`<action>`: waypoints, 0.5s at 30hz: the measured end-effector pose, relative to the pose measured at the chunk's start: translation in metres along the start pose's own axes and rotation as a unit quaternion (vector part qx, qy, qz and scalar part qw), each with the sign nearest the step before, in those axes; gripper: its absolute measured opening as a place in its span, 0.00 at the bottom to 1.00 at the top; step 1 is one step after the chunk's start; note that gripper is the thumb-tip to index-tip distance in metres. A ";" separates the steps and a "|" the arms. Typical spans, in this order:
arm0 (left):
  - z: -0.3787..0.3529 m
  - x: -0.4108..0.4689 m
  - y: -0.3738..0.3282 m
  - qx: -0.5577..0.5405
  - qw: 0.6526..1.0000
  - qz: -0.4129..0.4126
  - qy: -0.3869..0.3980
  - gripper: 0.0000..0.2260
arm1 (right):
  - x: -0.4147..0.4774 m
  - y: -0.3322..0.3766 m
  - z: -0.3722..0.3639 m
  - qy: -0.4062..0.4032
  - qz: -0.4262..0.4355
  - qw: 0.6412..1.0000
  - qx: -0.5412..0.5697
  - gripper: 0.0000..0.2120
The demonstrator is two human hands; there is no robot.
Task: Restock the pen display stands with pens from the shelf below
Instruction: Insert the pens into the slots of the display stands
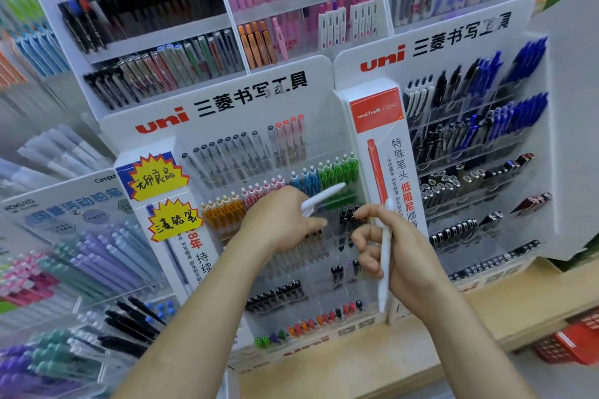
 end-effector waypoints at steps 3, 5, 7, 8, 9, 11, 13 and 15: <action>0.005 -0.027 0.000 -0.265 0.963 -0.031 -0.033 0.17 | -0.003 -0.003 -0.005 0.038 -0.029 0.995 0.082 0.11; -0.007 -0.042 -0.005 -0.477 0.879 -0.015 0.006 0.18 | -0.005 -0.006 -0.011 0.059 -0.044 0.990 0.117 0.11; -0.019 -0.047 -0.004 -0.595 0.803 0.006 0.011 0.17 | -0.007 -0.009 -0.019 0.070 -0.046 0.996 0.043 0.12; -0.024 -0.046 -0.005 -0.631 0.776 0.015 0.004 0.16 | -0.010 -0.010 -0.022 0.075 -0.037 0.996 -0.033 0.12; -0.026 -0.045 -0.005 -0.661 0.750 0.022 -0.007 0.16 | -0.014 -0.009 -0.027 0.083 -0.024 0.990 -0.113 0.13; -0.028 -0.044 -0.003 -0.706 0.706 0.030 -0.036 0.16 | -0.019 -0.008 -0.041 0.115 0.007 0.970 -0.216 0.14; -0.026 -0.045 0.000 -0.739 0.669 0.040 -0.066 0.15 | -0.022 -0.006 -0.049 0.127 0.020 0.963 -0.238 0.14; -0.023 -0.046 0.005 -0.763 0.637 0.054 -0.093 0.14 | -0.022 -0.006 -0.049 0.131 0.007 0.965 -0.225 0.17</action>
Point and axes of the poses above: each hand's wrist, its own x-axis towards the middle knuckle, its own z-axis out of the back of the hand, y = z × x, the point moved 7 cm from there along x, towards the middle knuckle, and after that the axes turned 2 degrees about -x, right-handed, at the moved point
